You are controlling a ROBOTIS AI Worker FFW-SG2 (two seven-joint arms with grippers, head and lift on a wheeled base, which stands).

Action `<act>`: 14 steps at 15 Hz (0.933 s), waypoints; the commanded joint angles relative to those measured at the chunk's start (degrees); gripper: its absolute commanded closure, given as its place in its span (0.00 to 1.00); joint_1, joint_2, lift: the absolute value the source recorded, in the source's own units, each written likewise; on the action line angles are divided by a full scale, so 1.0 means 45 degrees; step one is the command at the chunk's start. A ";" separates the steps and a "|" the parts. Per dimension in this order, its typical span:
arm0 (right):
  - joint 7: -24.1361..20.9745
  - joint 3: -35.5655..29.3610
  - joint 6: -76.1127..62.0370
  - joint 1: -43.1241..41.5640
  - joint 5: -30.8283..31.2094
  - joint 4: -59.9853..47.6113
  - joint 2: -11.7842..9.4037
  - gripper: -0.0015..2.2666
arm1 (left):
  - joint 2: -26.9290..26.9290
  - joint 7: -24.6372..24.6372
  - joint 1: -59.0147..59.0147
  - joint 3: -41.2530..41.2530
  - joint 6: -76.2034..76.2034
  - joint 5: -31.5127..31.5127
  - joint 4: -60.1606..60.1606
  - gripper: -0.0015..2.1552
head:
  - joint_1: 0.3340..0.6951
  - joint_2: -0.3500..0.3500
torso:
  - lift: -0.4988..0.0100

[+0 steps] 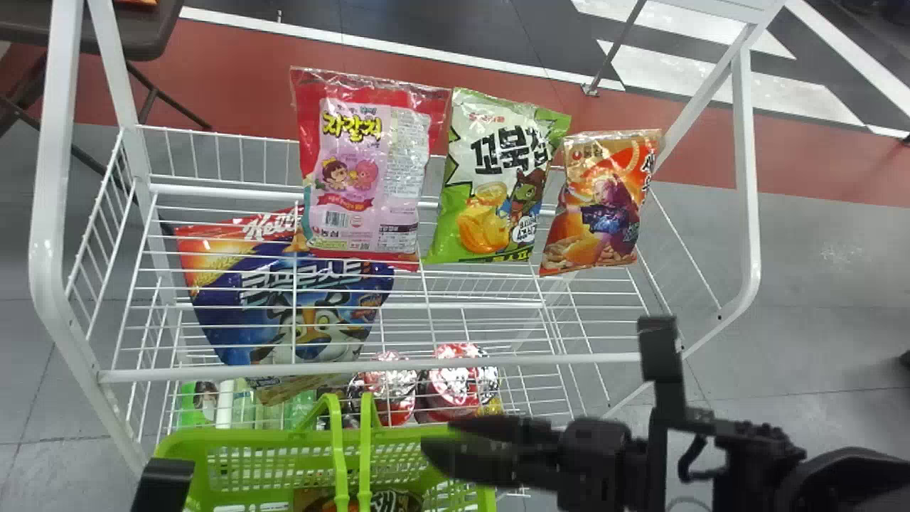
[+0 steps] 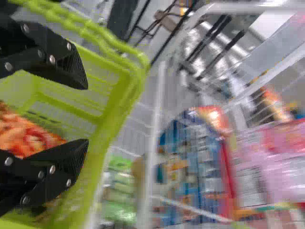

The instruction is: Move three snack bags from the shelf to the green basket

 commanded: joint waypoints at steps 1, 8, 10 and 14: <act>-0.0242 0.0490 -0.5190 0.0038 -0.0023 0.0674 0.0392 0.05 | -0.0002 -0.0003 -0.0012 -0.0008 -0.0013 -0.0013 0.0022 0.95 | 1.00 0.00 | 0.90; -0.4910 0.4943 -1.0620 -0.3165 0.2809 0.4580 0.0587 0.06 | -0.0041 0.0076 -0.0110 -0.0145 0.0026 -0.0111 0.0354 0.95 | 1.00 0.00 | 0.90; -0.5574 0.6252 -1.0776 -0.4688 0.3473 0.6045 0.0587 0.06 | -0.0041 0.0134 -0.0227 -0.0379 0.0026 -0.0228 0.0628 0.95 | 1.00 0.00 | 0.90; -0.7097 0.7893 -1.1675 -0.6427 0.4664 0.8252 0.1075 0.06 | -0.0041 0.0154 -0.0286 -0.0360 0.0065 -0.0248 0.0862 0.95 | 1.00 0.04 | 0.90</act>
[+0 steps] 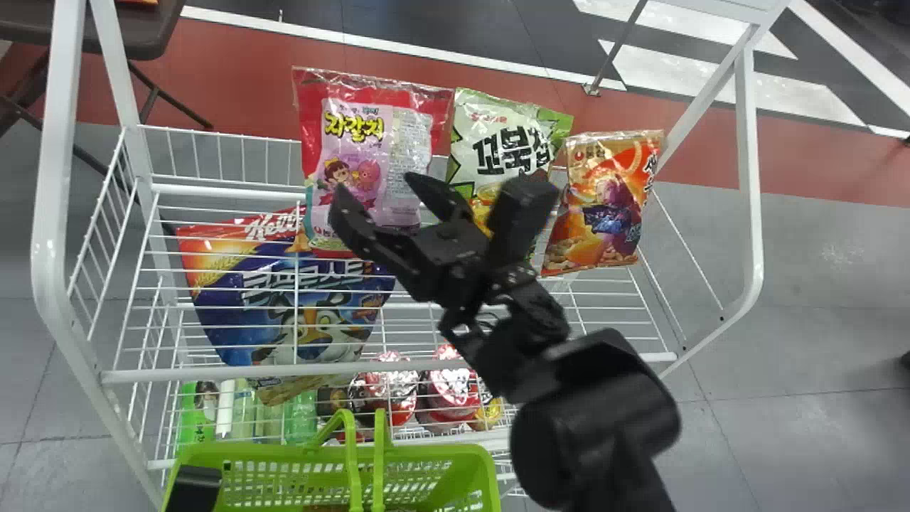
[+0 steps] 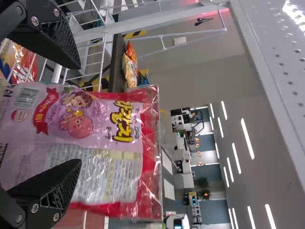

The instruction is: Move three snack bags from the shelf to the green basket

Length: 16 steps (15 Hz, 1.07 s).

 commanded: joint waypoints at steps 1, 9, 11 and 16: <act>-0.0880 0.0712 -0.0506 -0.0618 0.0683 0.0969 0.0201 0.06 | 0.0001 -0.0016 0.0009 0.0123 -0.0021 0.0006 0.0059 0.95 | 1.00 0.07 | 0.90; -0.1622 0.1005 0.0626 -0.1419 0.0780 0.1223 0.0065 0.94 | -0.0057 0.0003 -0.0108 0.0084 0.0018 0.0006 0.0059 0.95 | 1.00 0.13 | 0.90; -0.1388 0.1005 0.0704 -0.1419 0.0761 0.1164 0.0006 0.98 | -0.0038 0.0003 -0.0108 0.0103 0.0097 0.0006 0.0039 0.95 | 1.00 0.13 | 0.90; -0.1290 0.0908 0.0978 -0.1165 0.0507 0.0344 -0.0346 0.98 | 0.0001 0.0003 -0.0089 0.0123 0.0214 0.0006 -0.0039 0.95 | 1.00 0.14 | 0.90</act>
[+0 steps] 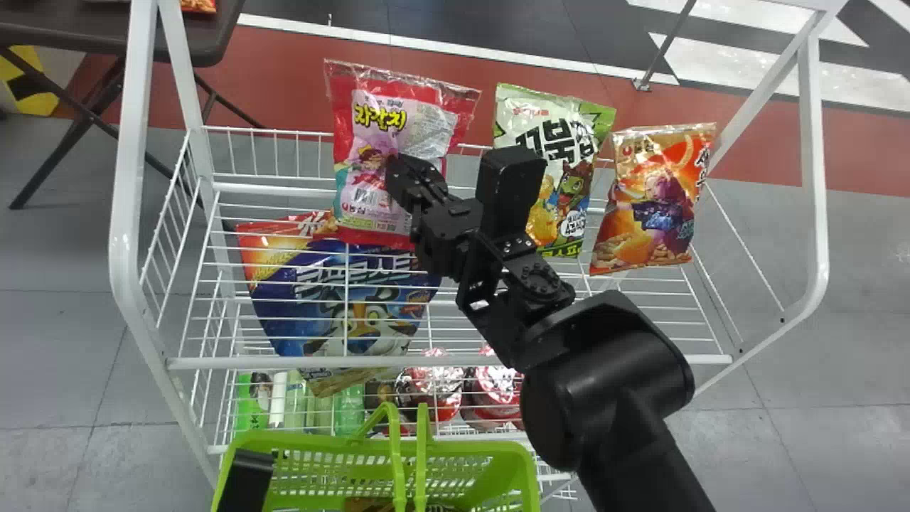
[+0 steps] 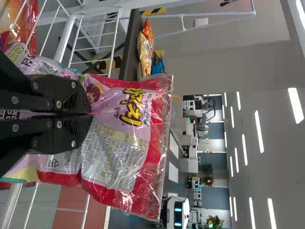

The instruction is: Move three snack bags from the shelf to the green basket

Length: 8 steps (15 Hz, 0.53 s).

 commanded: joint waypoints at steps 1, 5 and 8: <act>0.0185 -0.0135 0.0661 0.0341 -0.0333 -0.0967 -0.0259 0.98 | 0.0001 0.0000 0.0003 -0.0020 0.0003 0.0000 -0.0006 0.95 | 1.00 0.14 | 0.90; 0.0693 -0.1131 0.4606 0.1317 -0.1466 -0.4541 -0.1099 0.98 | 0.0001 0.0000 -0.0016 -0.0059 0.0003 0.0000 -0.0084 0.95 | 1.00 0.13 | 0.90; 0.0536 -0.2459 0.8825 0.2314 -0.1759 -0.7783 -0.1783 0.98 | -0.0018 0.0019 -0.0075 -0.0059 -0.0036 0.0000 -0.0065 0.95 | 1.00 0.07 | 0.90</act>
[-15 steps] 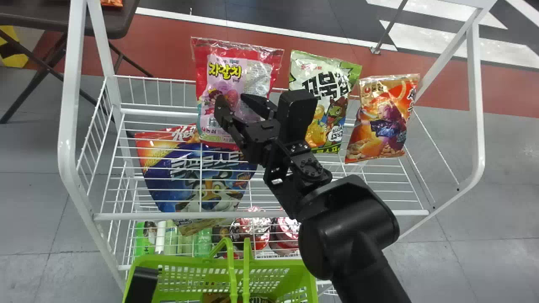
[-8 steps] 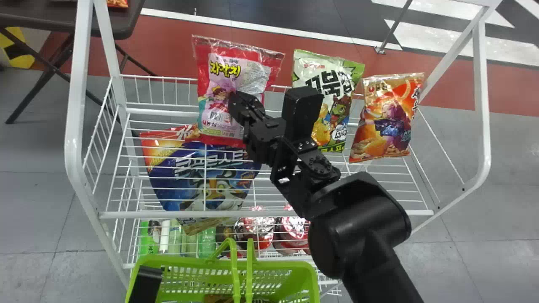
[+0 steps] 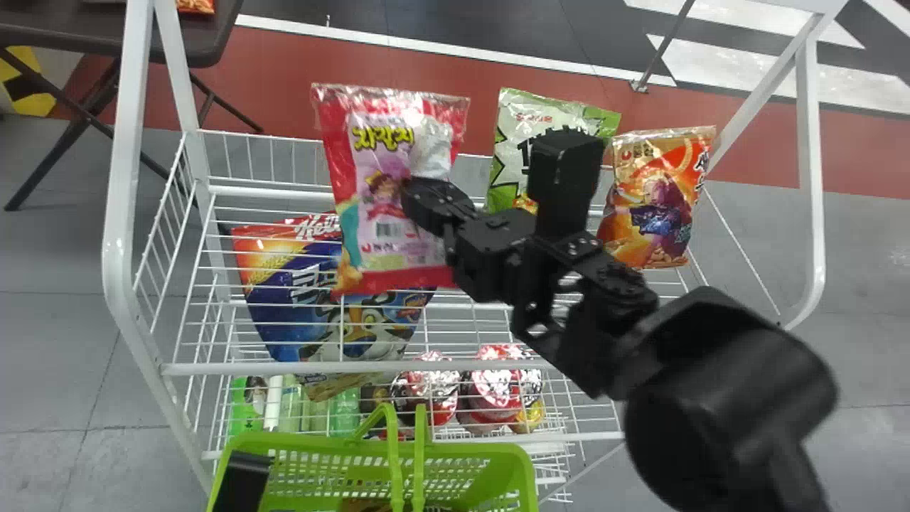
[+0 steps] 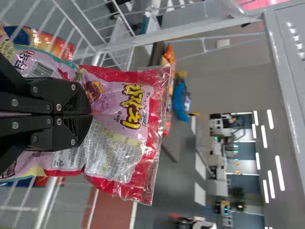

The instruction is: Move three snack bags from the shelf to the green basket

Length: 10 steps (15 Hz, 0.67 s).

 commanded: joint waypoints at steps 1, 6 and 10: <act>-0.0148 -0.1147 0.3221 0.0867 -0.0308 -0.2547 -0.0565 0.98 | -0.0018 -0.0005 -0.0085 -0.0001 -0.0087 0.0020 0.0011 0.95 | 1.00 0.05 | 0.90; -0.0500 -0.4194 0.8456 0.2527 -0.1245 -0.6082 -0.1190 0.98 | -0.0018 -0.0005 -0.0222 0.0018 -0.0165 0.0157 0.0031 0.95 | 1.00 0.00 | 0.90; 0.0320 -0.6050 0.8833 0.4226 -0.2534 -0.7098 -0.0682 0.98 | 0.0021 -0.0064 -0.0222 0.0135 -0.0126 0.0254 0.0031 0.95 | 1.00 0.00 | 0.90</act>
